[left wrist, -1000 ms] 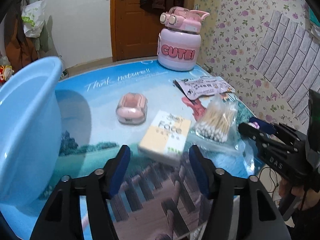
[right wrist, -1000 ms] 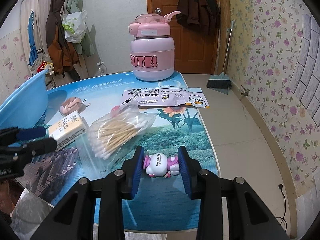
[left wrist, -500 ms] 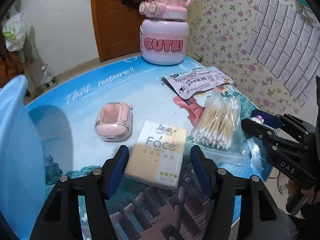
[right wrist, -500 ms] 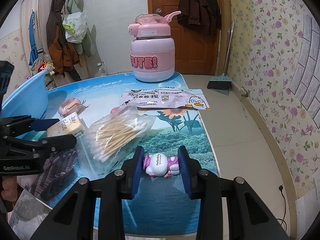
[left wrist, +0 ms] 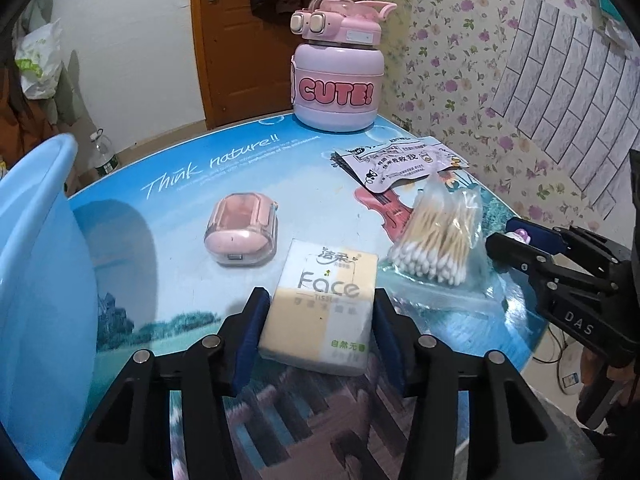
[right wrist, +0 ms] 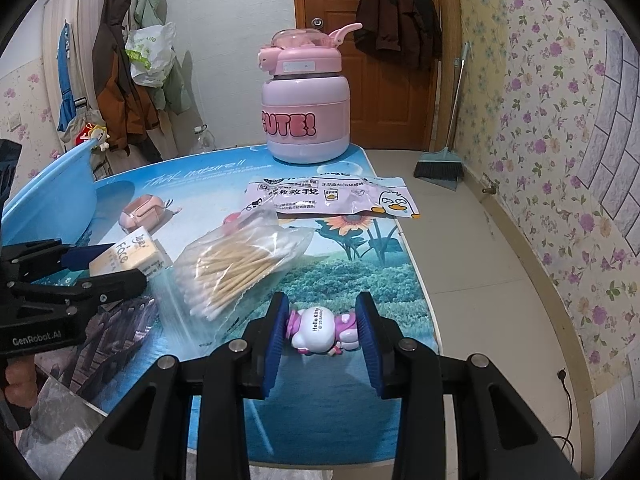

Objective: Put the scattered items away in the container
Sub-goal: 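Grasp the Hello Kitty figure with the right gripper while the left grasps the Face tissue pack, then carry the Face tissue pack over the basin with the left gripper while the right carries Hello Kitty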

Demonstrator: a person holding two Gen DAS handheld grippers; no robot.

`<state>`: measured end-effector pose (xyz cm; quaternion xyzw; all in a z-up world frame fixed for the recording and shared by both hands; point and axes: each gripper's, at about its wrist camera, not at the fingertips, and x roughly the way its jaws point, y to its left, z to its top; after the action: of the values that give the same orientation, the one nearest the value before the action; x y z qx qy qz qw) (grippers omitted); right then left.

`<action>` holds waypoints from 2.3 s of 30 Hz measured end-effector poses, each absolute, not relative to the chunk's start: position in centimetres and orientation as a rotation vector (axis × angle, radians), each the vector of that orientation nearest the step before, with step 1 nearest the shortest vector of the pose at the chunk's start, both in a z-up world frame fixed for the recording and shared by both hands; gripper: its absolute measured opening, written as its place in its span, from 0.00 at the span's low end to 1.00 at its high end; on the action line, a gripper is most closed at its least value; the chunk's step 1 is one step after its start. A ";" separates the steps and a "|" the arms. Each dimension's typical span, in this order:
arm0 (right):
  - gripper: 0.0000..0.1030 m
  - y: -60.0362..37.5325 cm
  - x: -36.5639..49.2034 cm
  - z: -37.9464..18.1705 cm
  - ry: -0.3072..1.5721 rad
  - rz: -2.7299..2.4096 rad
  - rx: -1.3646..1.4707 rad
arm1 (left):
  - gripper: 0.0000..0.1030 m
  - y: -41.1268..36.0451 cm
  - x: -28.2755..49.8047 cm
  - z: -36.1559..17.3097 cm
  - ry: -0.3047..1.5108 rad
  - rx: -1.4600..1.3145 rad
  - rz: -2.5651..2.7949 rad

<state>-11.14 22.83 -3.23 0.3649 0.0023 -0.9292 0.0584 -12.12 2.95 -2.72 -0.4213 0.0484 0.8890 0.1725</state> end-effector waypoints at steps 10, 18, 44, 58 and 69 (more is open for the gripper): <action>0.35 21.9 -9.8 -3.3 0.015 -2.808 1.117 | 0.46 1.1 -8.4 -2.6 0.042 -1.197 2.683; 0.35 20.5 -7.9 -2.8 0.046 -2.804 1.090 | 0.46 -1.0 -6.7 -1.6 -0.076 -1.197 2.806; 0.35 15.3 -4.0 -0.8 0.136 -2.746 1.037 | 0.45 -2.2 -2.0 0.6 -0.132 -1.153 2.887; 0.35 14.8 -4.1 1.4 0.132 -2.769 0.983 | 0.45 -2.8 -1.1 3.9 -0.129 -1.039 2.918; 0.35 12.6 -5.1 5.0 0.155 -2.753 0.864 | 0.44 -5.2 -0.6 8.5 -0.133 -0.883 3.002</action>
<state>-5.12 12.62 5.00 0.2967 0.0534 -0.9452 0.1258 -0.63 -5.15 8.47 -0.2818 -0.0423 0.9585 0.0046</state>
